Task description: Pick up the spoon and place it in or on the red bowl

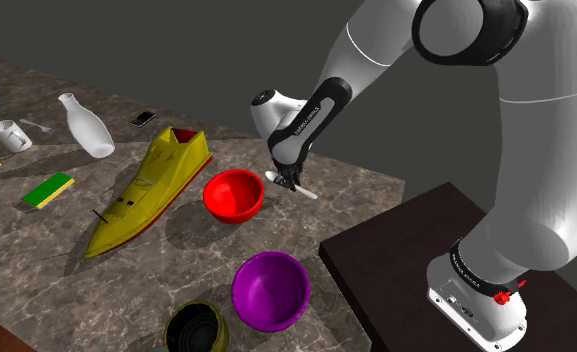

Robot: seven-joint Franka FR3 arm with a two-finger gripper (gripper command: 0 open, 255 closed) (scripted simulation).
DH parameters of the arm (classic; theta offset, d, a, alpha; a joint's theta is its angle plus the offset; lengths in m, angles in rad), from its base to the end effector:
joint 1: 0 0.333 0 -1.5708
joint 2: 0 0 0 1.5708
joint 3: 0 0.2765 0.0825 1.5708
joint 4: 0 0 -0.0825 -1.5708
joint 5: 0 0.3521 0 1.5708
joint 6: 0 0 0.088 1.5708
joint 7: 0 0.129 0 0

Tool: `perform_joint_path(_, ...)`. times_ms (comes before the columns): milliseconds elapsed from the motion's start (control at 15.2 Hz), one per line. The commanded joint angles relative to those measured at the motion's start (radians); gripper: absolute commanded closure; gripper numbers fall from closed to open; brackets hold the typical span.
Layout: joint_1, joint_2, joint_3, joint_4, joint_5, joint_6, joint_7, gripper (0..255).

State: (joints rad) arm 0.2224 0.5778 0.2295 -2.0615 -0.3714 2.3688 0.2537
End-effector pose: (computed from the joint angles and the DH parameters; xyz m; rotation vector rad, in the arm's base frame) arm 0.4654 0.2250 0.1105 2.8733 0.6976 -0.2811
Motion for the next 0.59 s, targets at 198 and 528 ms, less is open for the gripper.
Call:
perform_joint_path(198, -0.011, -0.057, 0.017, -0.010, 0.024, -0.045, -0.020, 255)
perform_joint_path(528, -0.022, -0.114, 0.032, -0.018, 0.049, -0.091, -0.040, 255)
